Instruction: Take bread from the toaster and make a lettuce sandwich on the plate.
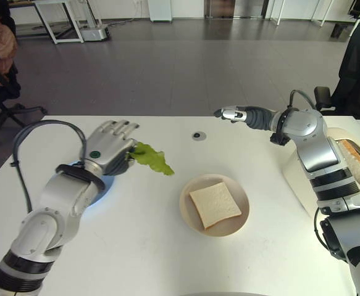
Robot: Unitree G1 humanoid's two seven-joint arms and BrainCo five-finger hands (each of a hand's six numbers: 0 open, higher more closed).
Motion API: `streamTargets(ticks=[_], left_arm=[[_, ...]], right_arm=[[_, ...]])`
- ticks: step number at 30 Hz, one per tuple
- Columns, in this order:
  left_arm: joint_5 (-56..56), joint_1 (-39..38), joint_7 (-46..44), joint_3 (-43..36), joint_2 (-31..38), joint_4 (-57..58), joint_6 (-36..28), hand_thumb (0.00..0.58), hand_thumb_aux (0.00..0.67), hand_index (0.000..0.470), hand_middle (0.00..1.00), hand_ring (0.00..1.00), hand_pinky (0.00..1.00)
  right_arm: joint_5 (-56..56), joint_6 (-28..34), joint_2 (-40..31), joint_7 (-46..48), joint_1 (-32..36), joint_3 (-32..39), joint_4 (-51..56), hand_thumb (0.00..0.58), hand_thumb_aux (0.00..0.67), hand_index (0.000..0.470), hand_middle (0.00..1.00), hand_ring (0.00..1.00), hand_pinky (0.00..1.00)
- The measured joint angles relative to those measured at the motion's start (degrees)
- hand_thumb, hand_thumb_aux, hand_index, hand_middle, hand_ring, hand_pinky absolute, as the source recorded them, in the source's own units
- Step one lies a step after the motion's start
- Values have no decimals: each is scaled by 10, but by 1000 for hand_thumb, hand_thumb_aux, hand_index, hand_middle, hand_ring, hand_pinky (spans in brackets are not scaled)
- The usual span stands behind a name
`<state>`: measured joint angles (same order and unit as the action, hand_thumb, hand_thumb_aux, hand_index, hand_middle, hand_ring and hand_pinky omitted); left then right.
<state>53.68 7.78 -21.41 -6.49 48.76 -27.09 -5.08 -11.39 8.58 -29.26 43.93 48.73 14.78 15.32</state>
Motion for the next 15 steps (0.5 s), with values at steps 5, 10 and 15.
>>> streamTargets(ticks=[5,10,15], left_arm=[[-31,35,-6,-117,-145,28,33,580,670,470,0,0,0],[-20,43,17,-156,-196,75,52,580,670,470,0,0,0],[-12,46,38,-197,-245,112,75,580,670,470,0,0,0]], right_arm=[[-1,-10,-1,-12,21,-1,31,0,0,0,0,0,0],[-2,-17,0,-14,23,-1,44,0,0,0,0,0,0],[-4,-23,1,-15,24,1,52,0,0,0,0,0,0]])
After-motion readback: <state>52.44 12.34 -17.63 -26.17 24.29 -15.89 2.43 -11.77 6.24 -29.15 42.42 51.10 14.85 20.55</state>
